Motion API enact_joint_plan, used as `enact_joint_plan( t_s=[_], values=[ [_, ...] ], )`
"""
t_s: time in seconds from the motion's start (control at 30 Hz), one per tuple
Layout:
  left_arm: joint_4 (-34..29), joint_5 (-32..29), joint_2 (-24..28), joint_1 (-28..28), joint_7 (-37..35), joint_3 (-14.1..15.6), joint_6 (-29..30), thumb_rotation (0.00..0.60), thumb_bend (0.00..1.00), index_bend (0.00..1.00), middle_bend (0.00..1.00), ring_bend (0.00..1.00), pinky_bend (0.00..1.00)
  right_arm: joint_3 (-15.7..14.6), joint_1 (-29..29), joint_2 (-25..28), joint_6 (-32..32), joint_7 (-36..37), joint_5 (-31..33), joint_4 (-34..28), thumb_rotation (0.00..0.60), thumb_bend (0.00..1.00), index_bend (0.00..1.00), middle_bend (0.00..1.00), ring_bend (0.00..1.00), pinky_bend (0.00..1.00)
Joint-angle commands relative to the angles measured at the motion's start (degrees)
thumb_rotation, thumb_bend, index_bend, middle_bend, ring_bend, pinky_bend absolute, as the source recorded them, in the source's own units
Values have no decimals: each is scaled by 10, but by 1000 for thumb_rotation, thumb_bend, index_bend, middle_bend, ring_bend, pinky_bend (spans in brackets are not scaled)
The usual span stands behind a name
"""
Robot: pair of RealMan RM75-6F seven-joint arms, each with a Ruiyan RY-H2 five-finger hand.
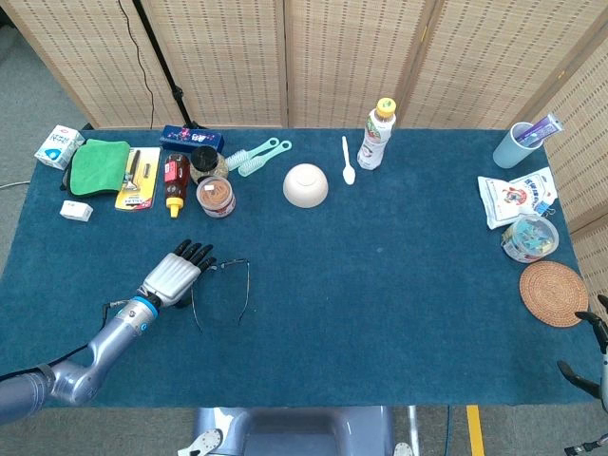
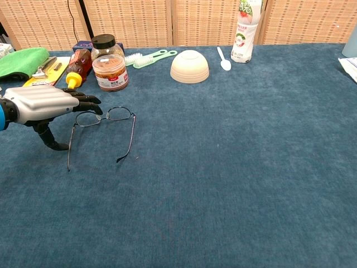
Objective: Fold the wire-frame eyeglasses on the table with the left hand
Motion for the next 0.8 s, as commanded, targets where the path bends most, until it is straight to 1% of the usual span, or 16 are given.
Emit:
enact_joint_plan(
  t_s=[0.03,0.37,0.8],
  values=[
    [0,-2,-1,-2,0,-1,-2,560,231,110,0,0,0,0,0,0,0,0,0,0,600,13,278,104,161,246],
    [2,-8,-7,-15,2,-4,-18,559,231,130,0,0,0,0,-3,1,2,0,2,-1,600,13,278,104,161,246],
    [5,-14,-13,-22,11,-3,-19,558,233,271,0,0,0,-1,-4,3,1,0,2,-3,600,13,279,103,161,250]
  ],
)
